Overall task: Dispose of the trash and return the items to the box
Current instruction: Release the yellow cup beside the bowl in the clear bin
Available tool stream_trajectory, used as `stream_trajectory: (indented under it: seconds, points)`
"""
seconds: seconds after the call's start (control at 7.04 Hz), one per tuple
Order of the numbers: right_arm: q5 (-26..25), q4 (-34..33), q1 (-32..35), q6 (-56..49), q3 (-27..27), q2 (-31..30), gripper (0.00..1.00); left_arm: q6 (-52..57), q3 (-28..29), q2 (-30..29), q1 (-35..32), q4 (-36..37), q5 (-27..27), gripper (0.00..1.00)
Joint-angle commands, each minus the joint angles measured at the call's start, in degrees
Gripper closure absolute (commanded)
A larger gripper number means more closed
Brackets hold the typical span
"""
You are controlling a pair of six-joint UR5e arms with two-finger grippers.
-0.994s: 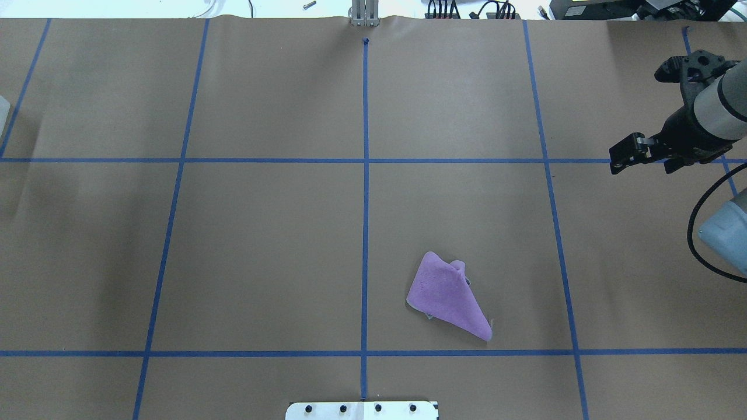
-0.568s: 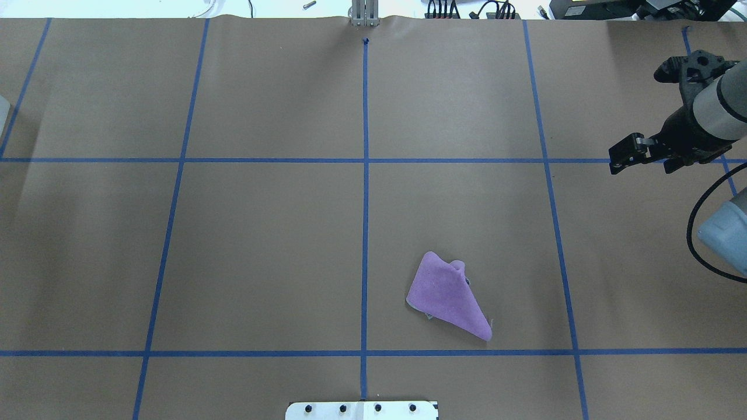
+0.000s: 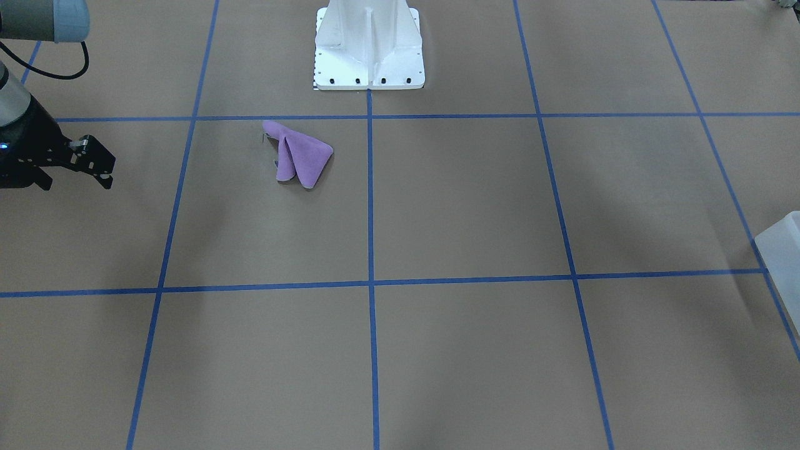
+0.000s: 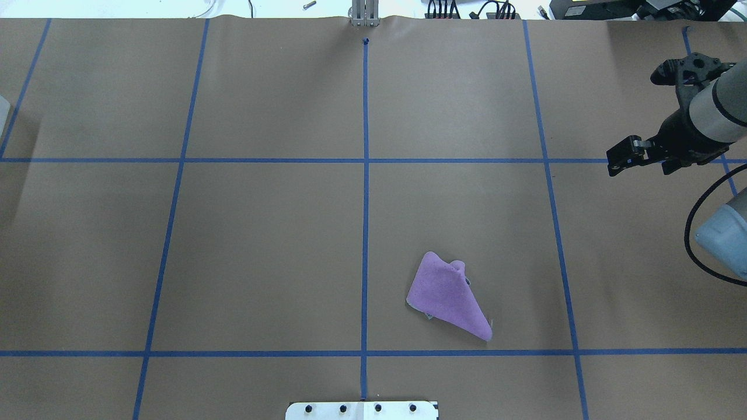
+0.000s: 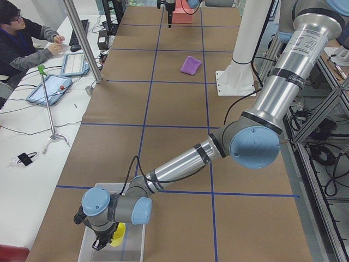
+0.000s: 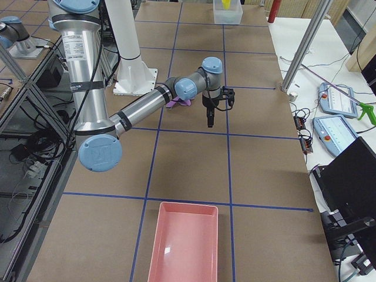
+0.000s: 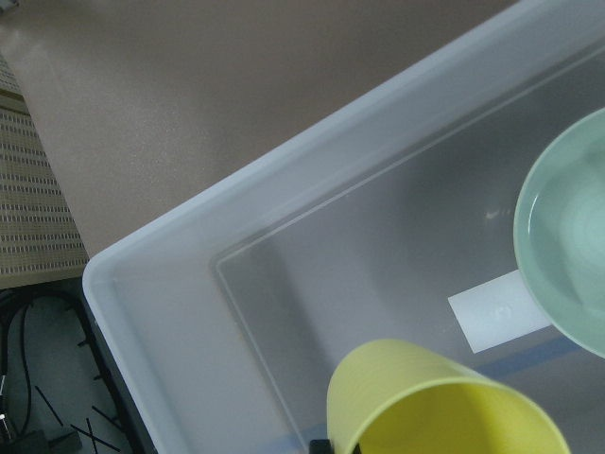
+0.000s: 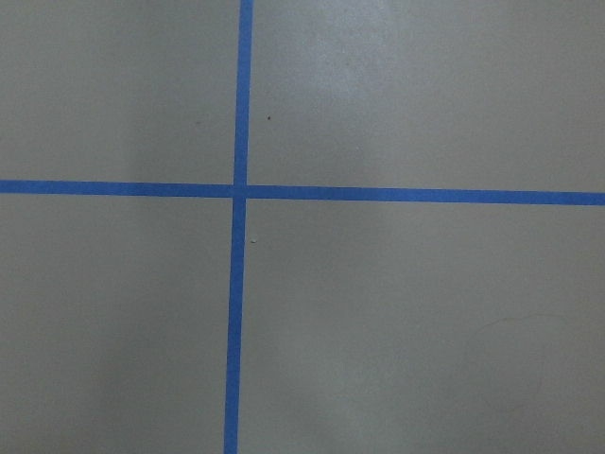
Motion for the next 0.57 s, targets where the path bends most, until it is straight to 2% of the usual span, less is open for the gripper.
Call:
stream_trajectory:
  seconds: [0.0, 0.14, 0.28, 0.43]
  points:
    - [0.0, 0.0, -0.1, 0.0, 0.2, 0.0, 0.00, -0.5, 0.1, 0.1, 0.3, 0.0, -0.1, 0.45]
    - [0.0, 0.0, -0.1, 0.0, 0.2, 0.0, 0.00, -0.1, 0.0, 0.1, 0.3, 0.0, -0.2, 0.19]
    - [0.0, 0.0, -0.1, 0.5, 0.6, 0.0, 0.00, 0.2, -0.6, -0.2, 0.3, 0.1, -2.5, 0.02]
    - [0.0, 0.0, -0.7, 1.8, 1.5, 0.0, 0.00, 0.1, -0.8, -1.3, -0.5, 0.6, -6.3, 0.01]
